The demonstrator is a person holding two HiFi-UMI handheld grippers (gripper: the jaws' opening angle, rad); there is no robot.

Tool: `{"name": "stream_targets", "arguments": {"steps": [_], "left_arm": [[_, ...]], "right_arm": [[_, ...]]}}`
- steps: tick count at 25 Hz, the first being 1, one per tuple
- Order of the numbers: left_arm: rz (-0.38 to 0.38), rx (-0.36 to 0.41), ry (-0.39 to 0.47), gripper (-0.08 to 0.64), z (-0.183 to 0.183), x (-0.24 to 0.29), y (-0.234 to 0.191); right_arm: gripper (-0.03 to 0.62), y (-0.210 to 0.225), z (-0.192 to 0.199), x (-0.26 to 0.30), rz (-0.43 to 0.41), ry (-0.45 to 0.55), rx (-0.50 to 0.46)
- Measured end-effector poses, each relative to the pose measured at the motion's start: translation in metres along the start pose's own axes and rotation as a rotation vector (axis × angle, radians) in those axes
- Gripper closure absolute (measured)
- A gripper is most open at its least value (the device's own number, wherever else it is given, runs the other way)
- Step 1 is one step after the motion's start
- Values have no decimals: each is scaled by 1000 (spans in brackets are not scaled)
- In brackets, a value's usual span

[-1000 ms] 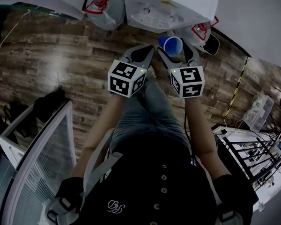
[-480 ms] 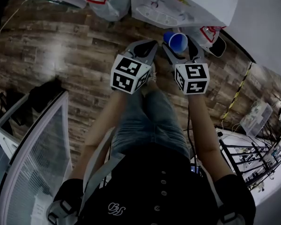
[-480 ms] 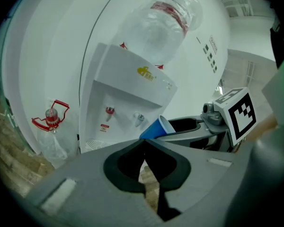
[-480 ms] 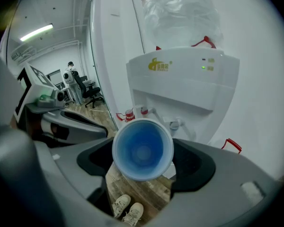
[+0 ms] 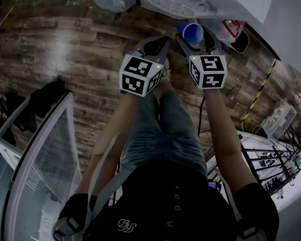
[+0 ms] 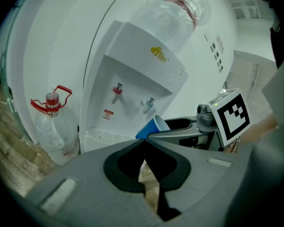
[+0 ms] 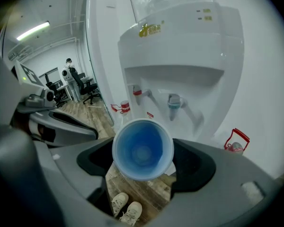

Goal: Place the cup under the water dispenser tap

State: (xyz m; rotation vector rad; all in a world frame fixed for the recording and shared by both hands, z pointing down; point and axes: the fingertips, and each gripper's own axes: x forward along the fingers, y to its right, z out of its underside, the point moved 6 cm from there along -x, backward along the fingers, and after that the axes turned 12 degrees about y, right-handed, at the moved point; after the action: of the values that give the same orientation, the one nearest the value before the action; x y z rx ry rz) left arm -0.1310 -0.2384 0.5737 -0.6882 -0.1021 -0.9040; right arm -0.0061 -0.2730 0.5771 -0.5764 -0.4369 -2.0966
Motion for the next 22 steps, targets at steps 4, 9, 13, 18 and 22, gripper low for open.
{"name": "stream_targets", "arguments": {"steps": [4, 9, 13, 18, 22], "left_arm": [[-8, -21, -9, 560, 15, 10, -6], [8, -13, 14, 560, 22, 24, -15], [19, -8, 30, 560, 25, 37, -21], [23, -9, 50, 560, 27, 52, -24], [29, -24, 44, 560, 31, 59, -29]], "right_arm": [[225, 4, 15, 12, -1, -23, 4], [225, 13, 27, 27, 2, -40, -11], [225, 24, 37, 43, 14, -37, 3], [225, 34, 52, 55, 37, -45, 29], [225, 41, 54, 65, 79, -40, 51]]}}
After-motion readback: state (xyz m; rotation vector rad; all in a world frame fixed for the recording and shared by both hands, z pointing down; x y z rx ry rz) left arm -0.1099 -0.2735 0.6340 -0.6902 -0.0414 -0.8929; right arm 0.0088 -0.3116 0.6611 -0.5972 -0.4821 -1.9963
